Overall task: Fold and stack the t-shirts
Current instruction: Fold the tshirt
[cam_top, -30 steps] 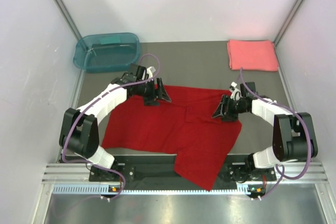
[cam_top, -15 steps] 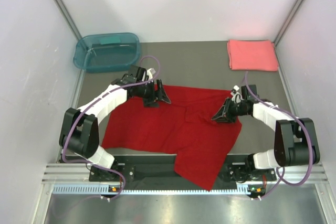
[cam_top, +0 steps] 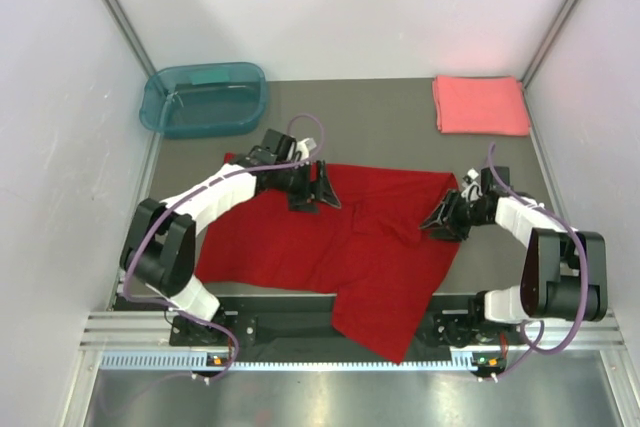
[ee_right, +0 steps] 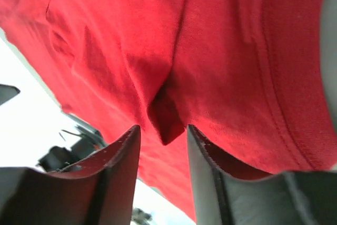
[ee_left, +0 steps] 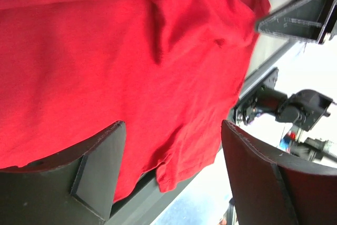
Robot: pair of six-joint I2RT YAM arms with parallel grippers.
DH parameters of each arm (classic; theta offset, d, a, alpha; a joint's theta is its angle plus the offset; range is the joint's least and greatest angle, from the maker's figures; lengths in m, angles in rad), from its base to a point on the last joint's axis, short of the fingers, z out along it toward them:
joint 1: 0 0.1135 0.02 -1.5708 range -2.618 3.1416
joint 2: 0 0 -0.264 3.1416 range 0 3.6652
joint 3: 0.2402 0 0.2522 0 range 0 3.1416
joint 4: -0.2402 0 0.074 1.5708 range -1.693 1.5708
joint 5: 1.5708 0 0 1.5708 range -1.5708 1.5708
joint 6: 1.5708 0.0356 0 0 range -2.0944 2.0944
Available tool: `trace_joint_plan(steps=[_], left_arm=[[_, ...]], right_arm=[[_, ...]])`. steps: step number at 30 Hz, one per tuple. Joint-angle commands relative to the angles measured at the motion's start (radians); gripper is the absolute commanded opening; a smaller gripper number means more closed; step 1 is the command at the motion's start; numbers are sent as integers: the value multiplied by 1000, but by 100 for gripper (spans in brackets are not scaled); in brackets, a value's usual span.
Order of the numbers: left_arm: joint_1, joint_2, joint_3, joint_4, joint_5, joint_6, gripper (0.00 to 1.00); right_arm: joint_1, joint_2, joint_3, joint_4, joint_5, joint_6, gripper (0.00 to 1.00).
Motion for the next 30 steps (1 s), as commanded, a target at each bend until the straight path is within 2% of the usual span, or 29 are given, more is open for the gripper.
trace_joint_plan(steps=[1,9,16,20,26,30], left_arm=[[-69,41,16,134,55,-16,77],[-149,186,76,222,31,-50,67],[-186,254,87,259,14,-81,44],[-191,263,82,260,-3,-87,37],[-194,297,93,226,-27,-78,34],[-194,315,101,220,-30,-73,36]], right_arm=[[12,-25,75,-50,7,-183,43],[78,-65,58,-59,-10,-251,48],[161,-57,35,-12,44,-230,42],[199,-43,26,10,77,-215,39],[219,-57,-1,34,125,-201,41],[229,-52,-5,45,140,-201,42]])
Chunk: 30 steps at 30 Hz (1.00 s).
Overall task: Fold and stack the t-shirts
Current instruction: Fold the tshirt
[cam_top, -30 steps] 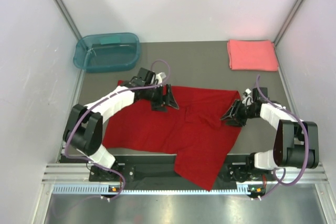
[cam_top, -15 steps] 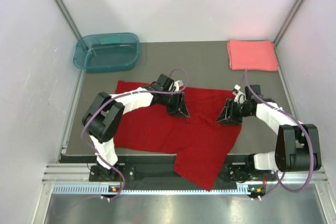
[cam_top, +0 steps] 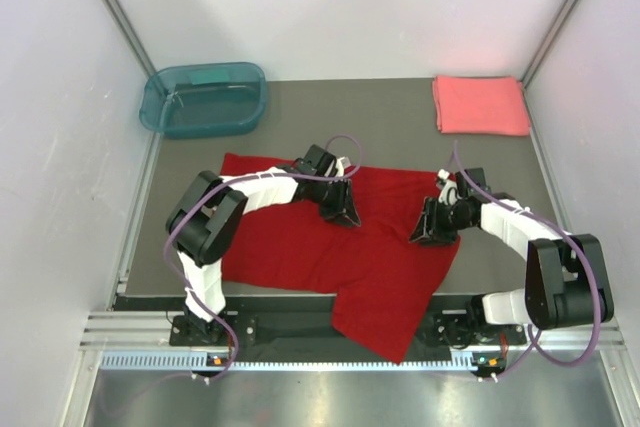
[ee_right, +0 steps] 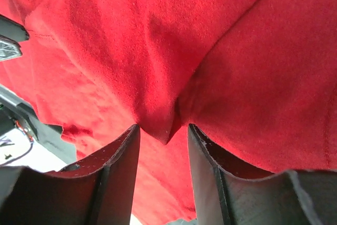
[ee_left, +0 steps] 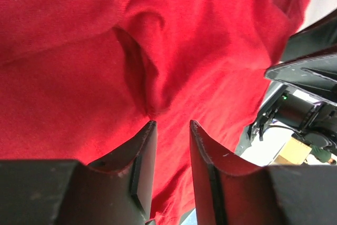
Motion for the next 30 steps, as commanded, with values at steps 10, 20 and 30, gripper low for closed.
trace_joint_plan(steps=[10,20,30], left_arm=[[-5,49,60,-12,-13,19,45],[-5,77,69,31,41,-9,32],[-5,56,61,31,67,-30,0]], right_arm=[[46,16,-12,94,20,8,41],[49,39,-25,102,20,12,38],[47,33,21,46,-27,55,11]])
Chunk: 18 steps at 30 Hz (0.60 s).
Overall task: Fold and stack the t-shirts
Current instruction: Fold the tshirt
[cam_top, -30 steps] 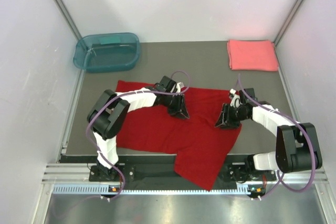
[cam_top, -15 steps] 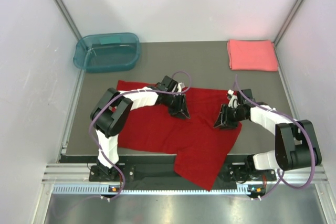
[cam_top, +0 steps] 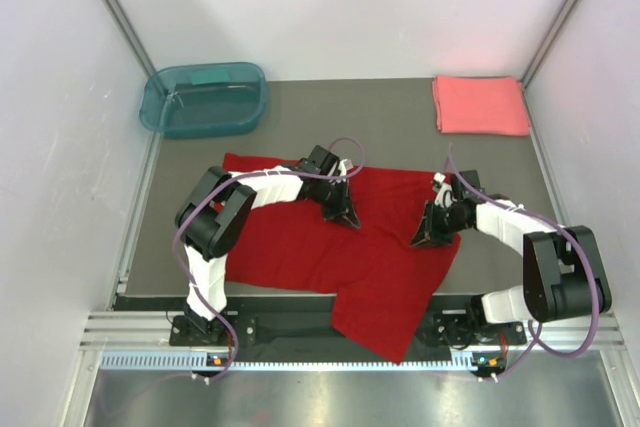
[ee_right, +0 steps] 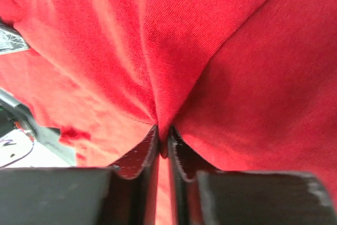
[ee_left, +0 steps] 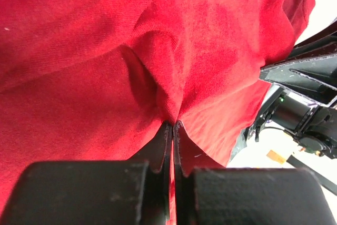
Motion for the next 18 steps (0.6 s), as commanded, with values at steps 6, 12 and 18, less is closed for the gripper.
trace_joint_plan(steps=[6,12,18], left_arm=[[-5,-42,37,-71,41,7,0],[-3,-59,68,-168,24,41,0],[4,-70,85,-206,15,64,0]], right_arm=[[1,35,121,-141,-101,73,3],[-65,29,125,-206,-118,78,1],[-104,62,129,-221,-137,52,0]])
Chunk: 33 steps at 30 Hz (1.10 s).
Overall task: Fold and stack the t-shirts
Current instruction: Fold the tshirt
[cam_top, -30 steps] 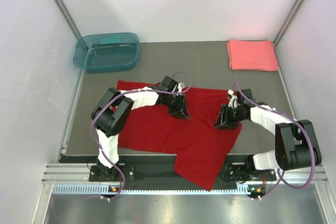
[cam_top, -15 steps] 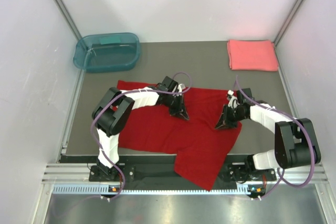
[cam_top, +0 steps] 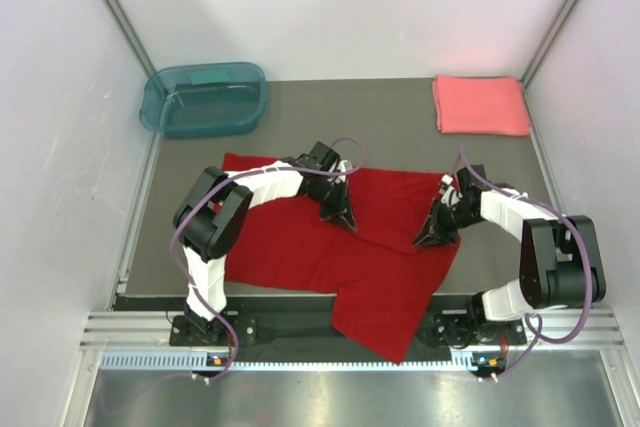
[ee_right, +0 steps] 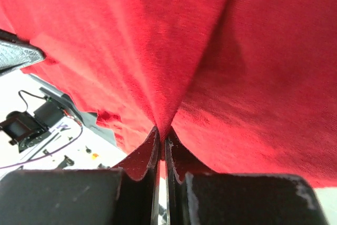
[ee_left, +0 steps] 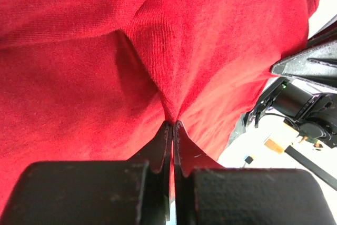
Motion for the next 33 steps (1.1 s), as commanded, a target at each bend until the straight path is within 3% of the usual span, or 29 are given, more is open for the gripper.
trace_joint_plan(steps=[1,7,8,10,11,15,19,23,29,33], left_arm=[[3,-58,38,-52,4,33,0],[5,-43,41,-73,19,45,1],[3,-33,42,-85,21,50,12],[5,-31,36,-92,12,55,19],[3,-43,35,-92,1,56,32],[14,-95,55,-121,-41,84,48],[48,-153,139,-196,-84,147,49],[169,-232,144,-211,-81,156,49],[440,-246,145,-201,-56,185,54],[519,-224,174,-196,-81,203,56]], right_arm=[[-35,-5,40,-38,-26,-17,0],[-45,-2,38,-55,3,-37,2],[-45,1,37,-60,11,-40,6],[-46,0,37,-77,38,-49,20],[-46,-8,43,-83,52,-50,23],[-46,-54,156,-118,176,-44,37],[-52,-29,299,-111,261,-43,43],[-65,94,423,-88,319,-46,47],[-104,263,574,-87,412,-1,47],[-104,340,636,-72,478,15,46]])
